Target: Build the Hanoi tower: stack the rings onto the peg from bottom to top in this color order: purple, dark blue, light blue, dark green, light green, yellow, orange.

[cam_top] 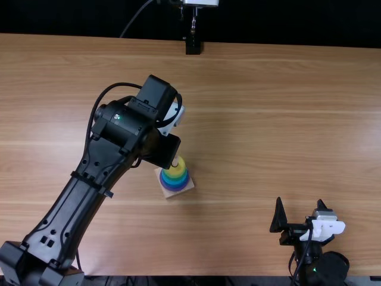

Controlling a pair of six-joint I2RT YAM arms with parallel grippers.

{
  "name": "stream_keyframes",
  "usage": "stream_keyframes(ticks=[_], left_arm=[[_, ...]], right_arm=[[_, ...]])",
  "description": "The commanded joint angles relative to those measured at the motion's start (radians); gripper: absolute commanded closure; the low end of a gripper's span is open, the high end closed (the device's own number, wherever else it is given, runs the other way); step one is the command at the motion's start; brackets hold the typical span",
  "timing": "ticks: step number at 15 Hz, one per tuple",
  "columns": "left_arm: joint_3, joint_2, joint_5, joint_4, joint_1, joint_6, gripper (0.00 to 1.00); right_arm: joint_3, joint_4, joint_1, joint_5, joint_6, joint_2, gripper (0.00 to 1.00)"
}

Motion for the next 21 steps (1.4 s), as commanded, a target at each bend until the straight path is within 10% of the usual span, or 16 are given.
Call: stream_keyframes(ticks=[1, 21], left_arm=[[0.029, 0.020, 0.004, -0.002, -0.026, -0.037, 1.00], [0.035, 0.090, 0.004, -0.002, -0.072, -0.039, 1.00]], right_arm=[[-0.063, -0.071, -0.010, 0.000, 0.001, -0.013, 0.00], [-0.063, -0.071, -0.010, 0.000, 0.001, -0.013, 0.00]])
